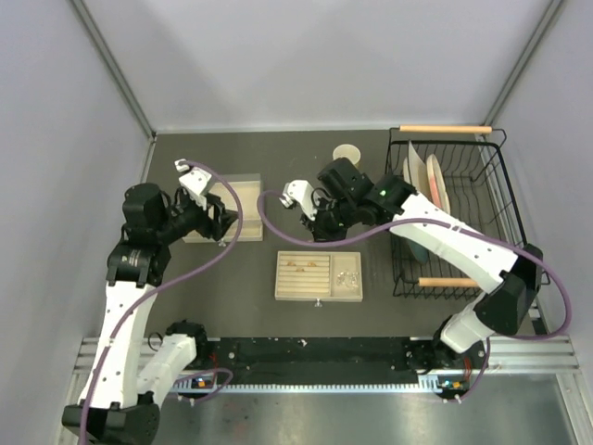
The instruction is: Organize the mixed jewelry
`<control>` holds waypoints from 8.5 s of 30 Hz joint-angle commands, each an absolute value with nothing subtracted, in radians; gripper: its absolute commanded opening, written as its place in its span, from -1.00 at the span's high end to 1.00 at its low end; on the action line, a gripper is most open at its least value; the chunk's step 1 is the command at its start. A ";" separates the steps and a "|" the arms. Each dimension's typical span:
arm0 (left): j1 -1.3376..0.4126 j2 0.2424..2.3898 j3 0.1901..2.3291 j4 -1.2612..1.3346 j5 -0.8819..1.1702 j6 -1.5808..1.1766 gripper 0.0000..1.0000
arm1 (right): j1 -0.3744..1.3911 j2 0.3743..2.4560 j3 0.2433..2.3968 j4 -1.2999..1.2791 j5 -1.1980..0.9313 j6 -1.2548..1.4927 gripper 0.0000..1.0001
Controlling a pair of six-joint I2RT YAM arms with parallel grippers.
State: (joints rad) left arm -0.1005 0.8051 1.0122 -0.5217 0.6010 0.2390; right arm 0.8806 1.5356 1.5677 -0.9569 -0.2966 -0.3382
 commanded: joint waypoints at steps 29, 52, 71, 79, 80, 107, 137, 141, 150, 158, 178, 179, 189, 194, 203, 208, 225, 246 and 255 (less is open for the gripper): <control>0.305 0.841 0.905 -0.445 0.566 0.092 -0.38 | 1.035 1.790 1.353 -0.609 -0.107 -0.250 1.00; 0.311 0.862 0.907 -0.457 0.612 0.120 -0.37 | 1.043 1.871 1.381 -0.578 -0.086 -0.276 1.00; 0.319 0.862 0.900 -0.463 0.640 0.120 -0.36 | 1.045 1.899 1.351 -0.566 -0.072 -0.304 1.00; 0.322 0.861 0.900 -0.466 0.649 0.115 -0.35 | 1.045 1.913 1.325 -0.549 -0.066 -0.302 1.00; 0.322 0.861 0.900 -0.466 0.650 0.117 -0.35 | 1.045 1.913 1.321 -0.546 -0.064 -0.302 1.00; 0.327 0.868 0.968 -0.506 0.638 0.109 -0.35 | 1.045 1.608 1.322 -0.686 0.051 -0.339 -0.05; 0.337 0.927 0.943 -0.489 0.549 0.055 -0.36 | 1.045 1.428 0.880 -0.545 -0.043 -0.348 -0.11; 0.339 0.928 0.934 -0.483 0.549 0.064 -0.36 | 1.046 1.468 0.896 -0.529 -0.045 -0.344 -0.11; 0.347 0.946 0.930 -0.465 0.560 0.067 -0.36 | 1.049 1.517 0.928 -0.509 -0.037 -0.336 -0.11; 0.353 0.962 0.922 -0.448 0.565 0.068 -0.35 | 1.066 1.566 0.934 -0.492 -0.008 -0.330 -0.09; 0.379 1.032 0.931 -0.371 0.520 0.069 -0.35 | 1.108 1.666 0.985 -0.491 0.089 -0.316 0.85; 0.379 1.037 0.936 -0.361 0.502 0.072 -0.35 | 1.108 1.660 0.991 -0.502 0.086 -0.319 0.90; 0.382 1.222 1.048 -0.296 0.338 0.037 -0.36 | 1.108 1.611 1.137 -0.649 0.092 -0.377 1.00; 0.382 1.331 1.120 -0.275 0.308 0.005 -0.36 | 1.108 1.612 1.232 -0.696 0.110 -0.411 1.00; 0.382 1.531 1.239 -0.249 0.337 -0.123 -0.36 | 1.143 1.687 1.371 -0.745 0.097 -0.443 1.00; 0.380 1.640 1.296 -0.238 0.359 -0.193 -0.36 | 1.157 1.739 1.440 -0.755 0.086 -0.457 1.00; 0.316 1.956 1.595 -0.225 0.380 -0.258 -0.40 | 1.227 1.922 1.672 -0.841 0.083 -0.474 1.00; 0.226 2.069 1.565 -0.238 0.423 -0.261 -0.31 | 1.247 2.000 1.770 -0.865 0.057 -0.488 1.00; 0.196 2.028 1.473 -0.209 0.445 -0.273 -0.26 | 1.247 2.026 1.798 -0.865 0.026 -0.483 1.00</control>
State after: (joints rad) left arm 0.2249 2.0567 1.5146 -0.2054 0.4240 -0.2646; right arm 1.2354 2.0159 1.7267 -0.8825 0.0490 -0.4793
